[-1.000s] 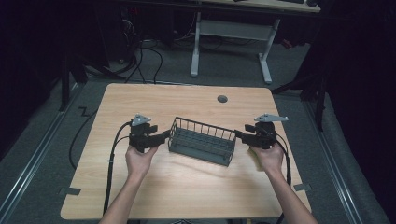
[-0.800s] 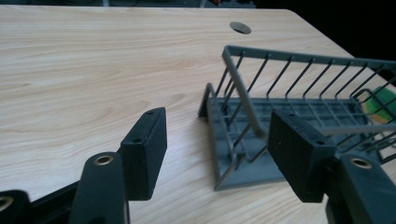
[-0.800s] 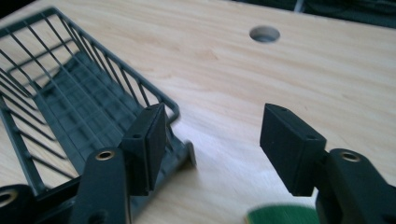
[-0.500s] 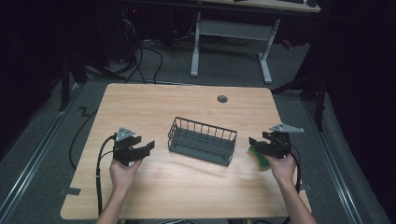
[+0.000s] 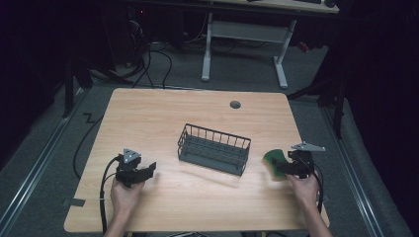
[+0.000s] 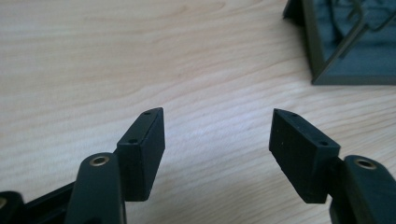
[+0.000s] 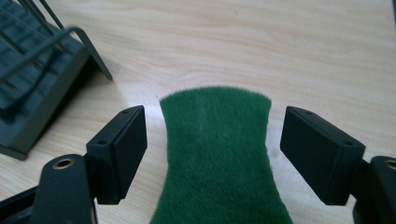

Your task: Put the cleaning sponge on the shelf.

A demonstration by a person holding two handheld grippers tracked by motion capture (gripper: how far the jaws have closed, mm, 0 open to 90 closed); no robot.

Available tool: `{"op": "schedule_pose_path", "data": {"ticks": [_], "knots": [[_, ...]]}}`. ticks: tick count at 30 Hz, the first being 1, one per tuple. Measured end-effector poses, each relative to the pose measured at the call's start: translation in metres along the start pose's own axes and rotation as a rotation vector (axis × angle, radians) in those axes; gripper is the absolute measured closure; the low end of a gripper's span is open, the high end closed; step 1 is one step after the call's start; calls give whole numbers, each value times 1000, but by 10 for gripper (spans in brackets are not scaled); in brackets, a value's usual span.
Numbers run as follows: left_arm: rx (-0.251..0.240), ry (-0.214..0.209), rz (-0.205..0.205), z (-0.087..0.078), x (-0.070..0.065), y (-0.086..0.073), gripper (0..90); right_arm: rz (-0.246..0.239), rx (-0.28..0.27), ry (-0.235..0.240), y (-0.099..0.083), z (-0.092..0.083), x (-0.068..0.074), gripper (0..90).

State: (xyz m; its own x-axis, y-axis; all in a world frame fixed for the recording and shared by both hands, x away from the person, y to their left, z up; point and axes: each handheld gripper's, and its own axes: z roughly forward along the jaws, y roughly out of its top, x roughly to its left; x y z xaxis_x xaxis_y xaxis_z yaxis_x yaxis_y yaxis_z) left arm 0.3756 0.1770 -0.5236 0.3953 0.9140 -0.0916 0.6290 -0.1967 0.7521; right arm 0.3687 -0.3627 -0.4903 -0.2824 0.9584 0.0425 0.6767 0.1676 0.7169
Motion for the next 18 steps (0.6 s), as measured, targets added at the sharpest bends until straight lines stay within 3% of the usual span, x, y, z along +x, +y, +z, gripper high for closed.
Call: {"op": "schedule_pose_path", "data": {"ticks": [6,13,18], "knots": [[18,23,0,5,5,-9,356,21,19,3,-7,7,-4,202],[-3,38,4,4,6,-12,353,25,44,-4,-10,16,-4,194],[16,68,52,6,0,-12,323,20,64,-13,-13,22,-3,223]]}}
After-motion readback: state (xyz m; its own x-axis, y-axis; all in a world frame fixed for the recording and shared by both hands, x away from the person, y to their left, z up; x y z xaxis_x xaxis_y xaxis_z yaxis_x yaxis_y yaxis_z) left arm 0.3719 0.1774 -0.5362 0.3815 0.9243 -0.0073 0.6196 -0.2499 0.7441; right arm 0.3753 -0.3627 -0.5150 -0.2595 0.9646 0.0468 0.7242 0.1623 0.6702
